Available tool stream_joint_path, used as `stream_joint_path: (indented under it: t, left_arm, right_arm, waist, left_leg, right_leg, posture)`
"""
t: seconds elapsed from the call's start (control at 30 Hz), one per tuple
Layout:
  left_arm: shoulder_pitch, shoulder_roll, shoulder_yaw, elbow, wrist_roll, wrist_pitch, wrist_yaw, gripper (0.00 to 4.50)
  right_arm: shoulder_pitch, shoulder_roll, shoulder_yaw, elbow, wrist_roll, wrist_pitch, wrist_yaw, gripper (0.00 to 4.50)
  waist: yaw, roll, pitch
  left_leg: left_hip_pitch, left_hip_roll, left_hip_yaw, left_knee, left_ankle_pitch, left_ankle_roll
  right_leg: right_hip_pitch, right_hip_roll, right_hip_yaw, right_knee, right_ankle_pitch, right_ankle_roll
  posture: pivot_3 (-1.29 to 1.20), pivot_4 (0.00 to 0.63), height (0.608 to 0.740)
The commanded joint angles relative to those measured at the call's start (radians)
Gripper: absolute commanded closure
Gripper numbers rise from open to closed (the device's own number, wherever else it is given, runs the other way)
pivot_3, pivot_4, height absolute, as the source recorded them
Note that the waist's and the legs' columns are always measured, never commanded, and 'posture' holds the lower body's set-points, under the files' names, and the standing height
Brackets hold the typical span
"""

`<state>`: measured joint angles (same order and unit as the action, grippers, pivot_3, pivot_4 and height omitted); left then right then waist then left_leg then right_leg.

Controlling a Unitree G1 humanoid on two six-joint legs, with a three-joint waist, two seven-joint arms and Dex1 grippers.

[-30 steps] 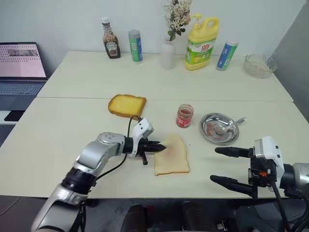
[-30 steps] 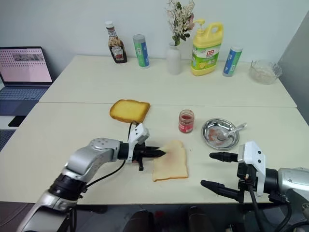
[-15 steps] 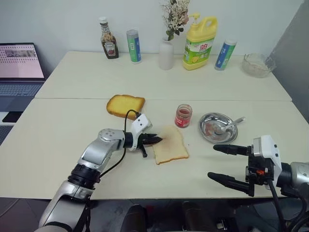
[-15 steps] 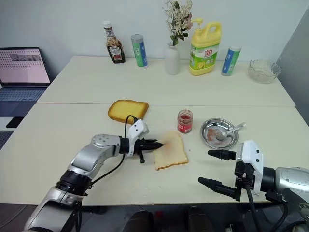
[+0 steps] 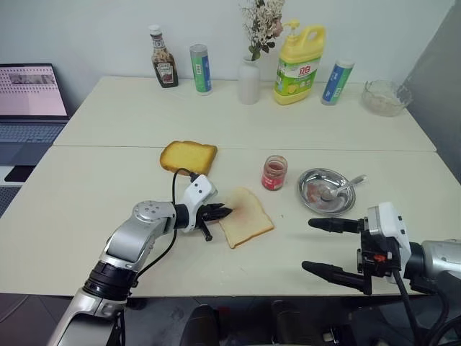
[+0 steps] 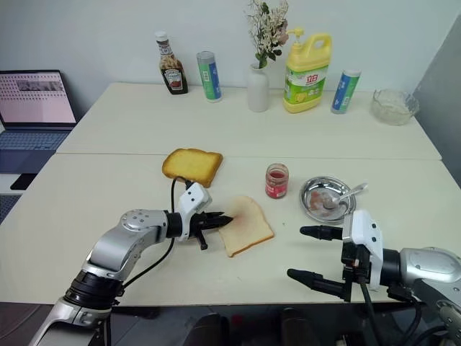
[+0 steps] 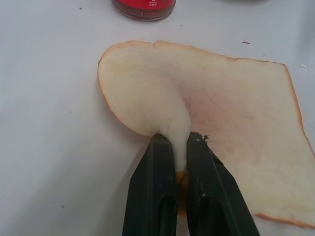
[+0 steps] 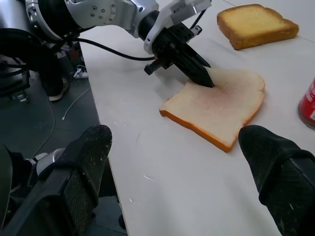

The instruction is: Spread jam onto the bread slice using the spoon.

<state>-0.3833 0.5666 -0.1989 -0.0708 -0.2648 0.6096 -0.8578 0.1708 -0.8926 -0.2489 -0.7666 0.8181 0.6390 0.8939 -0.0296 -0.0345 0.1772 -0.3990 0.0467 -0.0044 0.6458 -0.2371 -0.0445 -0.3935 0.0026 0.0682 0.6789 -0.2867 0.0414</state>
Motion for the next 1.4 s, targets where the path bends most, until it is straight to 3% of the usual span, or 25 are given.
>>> stream_joint_path:
  t: [0.03,0.3,0.47,0.73,1.0,1.23,1.4]
  left_arm:
    - [0.011,0.013,0.032,-0.041,0.016,0.009,0.039,4.19]
    - [0.066,0.028,0.082,-0.116,0.006,0.038,0.093,1.75]
    - [0.074,0.065,0.085,-0.117,0.059,-0.063,0.103,0.11]
    - [0.079,0.073,0.123,-0.097,0.077,-0.208,0.101,0.11]
    - [0.08,0.176,0.162,-0.094,0.1,-0.418,0.01,0.05]
    - [0.026,0.202,0.162,-0.293,-0.149,-0.245,-0.176,0.05]
    - [-0.016,0.191,0.117,-0.377,-0.195,-0.17,-0.195,0.05]
  right_arm:
    - [-0.019,0.001,0.006,-0.023,0.016,-0.009,0.003,0.0]
    - [-0.041,0.009,0.033,-0.01,0.004,-0.015,-0.003,0.0]
    - [-0.047,0.014,0.032,0.002,-0.007,-0.023,-0.003,0.0]
    - [-0.046,0.025,0.019,0.014,-0.015,-0.033,-0.015,0.0]
    - [-0.021,0.12,-0.082,0.059,0.006,-0.036,-0.141,0.0]
    - [-0.037,0.258,-0.196,0.173,0.009,-0.016,-0.363,0.0]
    - [-0.075,0.308,-0.222,0.279,-0.031,-0.015,-0.47,0.0]
  waist:
    - [0.0,0.0,0.0]
    - [0.0,0.0,0.0]
    - [0.001,0.0,0.0]
    - [0.001,0.0,0.0]
    - [0.001,0.0,0.0]
    - [0.003,0.0,0.0]
    - [0.0,0.001,0.0]
  left_leg:
    - [0.0,0.0,0.0,0.0,0.0,0.0]
    - [0.0,0.0,0.0,0.0,0.0,0.0]
    - [0.0,0.0,0.0,0.0,0.0,0.0]
    - [0.0,0.0,0.001,0.0,0.0,0.0]
    - [0.0,0.0,0.001,0.0,0.0,0.0]
    - [-0.001,0.0,0.002,0.0,0.0,0.0]
    - [0.0,0.0,0.003,0.0,0.0,0.0]
  right_leg:
    - [0.0,0.0,0.0,0.0,0.0,0.0]
    - [0.0,0.0,0.0,0.0,0.0,0.0]
    - [0.0,0.0,0.0,0.0,0.0,0.0]
    - [0.0,0.0,0.0,0.0,0.0,0.0]
    - [0.0,-0.001,0.001,0.0,0.0,0.0]
    - [-0.001,-0.001,0.001,0.0,0.0,0.0]
    - [-0.001,-0.001,0.002,0.0,0.0,0.0]
  posture:
    - [0.0,0.15,0.74]
    - [0.0,0.15,0.74]
    - [0.0,0.15,0.74]
    - [0.0,0.15,0.74]
    - [0.0,0.15,0.74]
    - [0.0,0.15,0.74]
    - [0.0,0.15,0.74]
